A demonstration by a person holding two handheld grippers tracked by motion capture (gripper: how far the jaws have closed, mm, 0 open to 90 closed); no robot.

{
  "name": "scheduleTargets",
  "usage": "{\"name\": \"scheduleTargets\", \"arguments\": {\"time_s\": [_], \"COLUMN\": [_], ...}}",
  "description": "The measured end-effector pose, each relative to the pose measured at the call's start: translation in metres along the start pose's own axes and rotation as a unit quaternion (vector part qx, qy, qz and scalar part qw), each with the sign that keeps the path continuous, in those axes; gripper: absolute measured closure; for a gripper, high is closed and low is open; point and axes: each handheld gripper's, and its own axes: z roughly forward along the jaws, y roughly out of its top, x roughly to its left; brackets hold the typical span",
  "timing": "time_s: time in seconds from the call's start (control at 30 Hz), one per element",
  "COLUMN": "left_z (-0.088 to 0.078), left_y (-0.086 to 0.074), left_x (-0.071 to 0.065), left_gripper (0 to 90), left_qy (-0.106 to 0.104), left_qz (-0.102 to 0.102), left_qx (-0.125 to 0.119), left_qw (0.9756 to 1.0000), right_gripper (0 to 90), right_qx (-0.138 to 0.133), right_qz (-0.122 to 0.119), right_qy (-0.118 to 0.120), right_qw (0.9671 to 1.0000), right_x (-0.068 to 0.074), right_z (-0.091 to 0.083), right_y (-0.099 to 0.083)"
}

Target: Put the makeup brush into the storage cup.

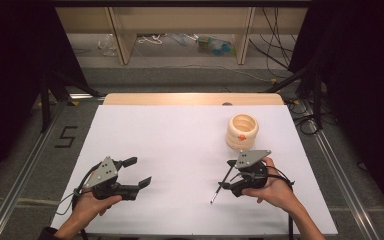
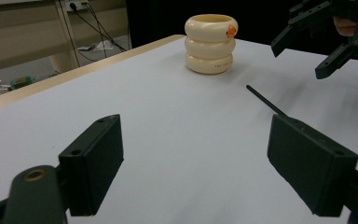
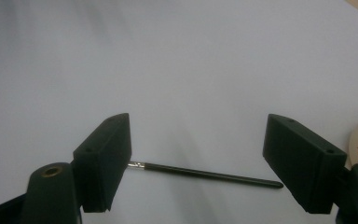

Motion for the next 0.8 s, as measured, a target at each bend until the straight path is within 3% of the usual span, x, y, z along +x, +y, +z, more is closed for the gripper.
{"name": "scheduleTargets", "arguments": {"time_s": [0.37,0.43,0.8], "left_z": [-0.006,-0.006,-0.005], "left_y": [-0.001,-0.001,-0.001], "left_x": [-0.001,-0.001,-0.002], "left_gripper": [18.2,18.2,18.2], "left_qy": [0.005,0.006,0.003], "left_qz": [0.001,-0.001,-0.003], "left_qx": [-0.001,-0.001,-0.001], "left_qw": [1.0000,1.0000,1.0000], "right_gripper": [25.2,25.2,26.9], "right_qx": [0.037,0.052,0.081], "right_qz": [-0.045,-0.052,-0.072], "right_qy": [0.019,0.033,0.054], "right_qw": [0.9981,0.9967,0.9927], "right_x": [0.001,0.000,-0.005], "right_z": [0.015,0.020,0.027], "right_y": [0.014,0.016,0.020]}}
